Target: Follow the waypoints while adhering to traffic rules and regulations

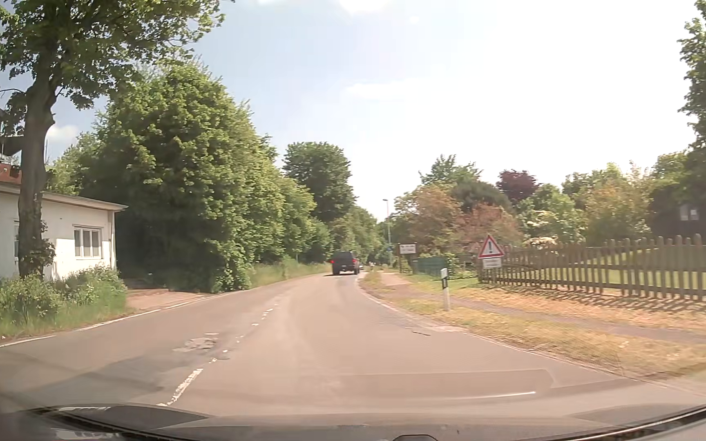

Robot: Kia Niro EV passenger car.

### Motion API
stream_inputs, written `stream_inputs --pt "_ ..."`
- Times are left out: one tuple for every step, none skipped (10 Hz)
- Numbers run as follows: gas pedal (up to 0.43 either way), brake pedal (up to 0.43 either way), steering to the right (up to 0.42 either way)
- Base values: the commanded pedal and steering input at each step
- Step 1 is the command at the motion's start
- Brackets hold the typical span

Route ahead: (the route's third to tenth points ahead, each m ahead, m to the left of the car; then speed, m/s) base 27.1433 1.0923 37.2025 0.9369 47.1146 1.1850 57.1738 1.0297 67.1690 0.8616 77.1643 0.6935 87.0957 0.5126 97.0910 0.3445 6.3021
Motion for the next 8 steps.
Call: stream_inputs --pt "0.35 0.0 -0.204" --pt "0.35 0.0 -0.151" --pt "0.358 0.0 -0.097" --pt "0.37 0.0 -0.06" --pt "0.37 0.0 -0.041" --pt "0.378 0.0 -0.021" --pt "0.378 0.0 -0.009" --pt "0.39 0.0 -0.003"
